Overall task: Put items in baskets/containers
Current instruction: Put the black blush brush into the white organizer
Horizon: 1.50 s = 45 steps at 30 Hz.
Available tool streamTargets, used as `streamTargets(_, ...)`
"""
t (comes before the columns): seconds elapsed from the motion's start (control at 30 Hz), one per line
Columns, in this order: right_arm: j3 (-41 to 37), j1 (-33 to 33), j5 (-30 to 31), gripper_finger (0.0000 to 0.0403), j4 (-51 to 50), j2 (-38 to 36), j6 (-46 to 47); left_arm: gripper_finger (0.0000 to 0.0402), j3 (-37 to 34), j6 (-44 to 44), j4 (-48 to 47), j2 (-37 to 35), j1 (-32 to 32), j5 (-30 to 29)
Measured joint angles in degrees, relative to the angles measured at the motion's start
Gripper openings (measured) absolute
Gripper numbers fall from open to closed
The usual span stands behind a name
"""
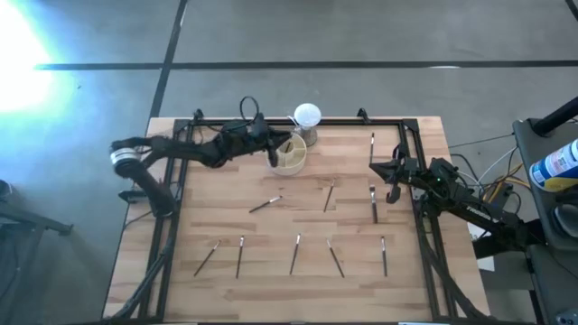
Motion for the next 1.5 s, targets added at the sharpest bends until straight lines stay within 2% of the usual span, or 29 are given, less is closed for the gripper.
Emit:
streamTargets(0.17,0.0,0.0,0.0,0.0008,0.0,0.0,0.0,0.0043,-8.7,1.7,1.1,-7.4,-2.2,0.0)
streamTargets(0.27,0.0,0.0,0.0,0.0008,0.0,0.0,0.0,0.0043,-15.5,1.4,5.7,-10.4,-3.2,-1.7)
streamTargets(0.5,0.0,0.0,0.0,0.0008,0.0,0.0,0.0,0.0043,-30.7,-1.9,17.5,-13.5,-3.9,-2.6)
streamTargets(0.67,0.0,0.0,0.0,0.0008,0.0,0.0,0.0,0.0043,-37.6,-2.9,21.5,-13.8,-4.4,-2.7)
streamTargets(0.87,0.0,0.0,0.0,0.0008,0.0,0.0,0.0,0.0043,-41.0,-3.6,21.9,-13.7,-5.7,-2.7)
streamTargets(1.23,0.0,0.0,0.0,0.0008,0.0,0.0,0.0,0.0043,-40.9,-3.4,22.0,-13.7,-12.3,-4.5)
streamTargets(1.5,0.0,0.0,0.0,0.0008,1.2,0.0,0.0,0.0043,-40.5,-3.8,22.1,-13.7,-13.6,-5.7)
